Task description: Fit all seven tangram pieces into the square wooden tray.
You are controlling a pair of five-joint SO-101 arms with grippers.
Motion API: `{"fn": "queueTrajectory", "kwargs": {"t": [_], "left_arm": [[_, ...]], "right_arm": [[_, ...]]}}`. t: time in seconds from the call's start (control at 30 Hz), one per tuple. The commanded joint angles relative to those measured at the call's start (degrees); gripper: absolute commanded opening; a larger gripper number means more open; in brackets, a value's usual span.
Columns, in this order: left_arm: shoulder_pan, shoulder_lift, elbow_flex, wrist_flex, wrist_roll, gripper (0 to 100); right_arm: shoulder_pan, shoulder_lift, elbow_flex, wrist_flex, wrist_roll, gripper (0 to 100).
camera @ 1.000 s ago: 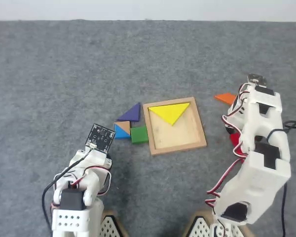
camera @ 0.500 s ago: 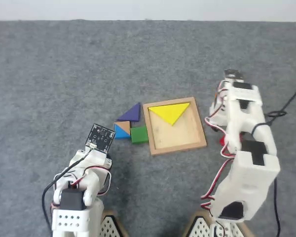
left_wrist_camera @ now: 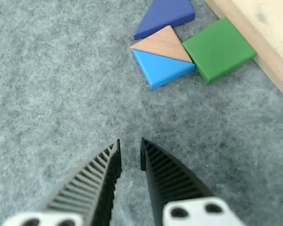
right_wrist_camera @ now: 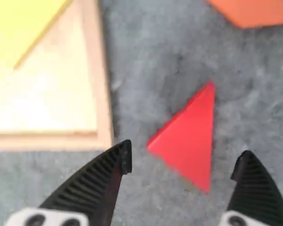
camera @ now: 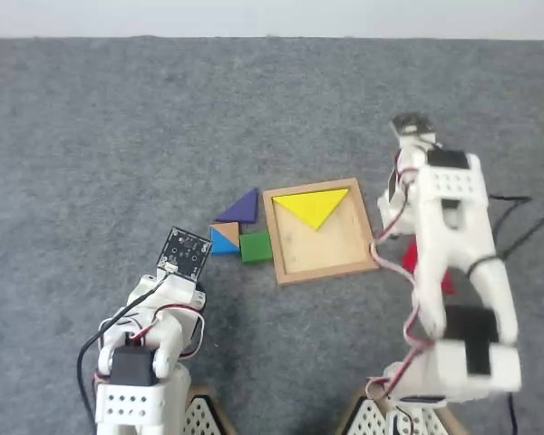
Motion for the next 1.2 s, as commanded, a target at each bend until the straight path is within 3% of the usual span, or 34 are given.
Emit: {"fn": "queueTrajectory", "kwargs": {"t": [0.0,0.37,0.83,1.0,1.17], "left_arm": [[0.3,-1.3,-0.6,0.4,0.3,6],[0.3,-1.3,-0.6,0.4,0.3,6],[0.3,-1.3,-0.6,0.4,0.3,6],[0.3,-1.3,-0.6,0.4,0.3,6],[0.3,-1.3,-0.6,0.4,0.3,6]], "right_arm": [[-0.6,-6.8,8.6,-4.9,3.1,34.9],[3.3,9.3,3.5,-6.7,1.8,35.1],[3.8,10.0,4.6,-9.6,3.5,34.3],[3.8,10.0,4.7,-9.6,3.8,26.8],[3.8,10.0,4.8,-9.2,3.5,26.5]]}}
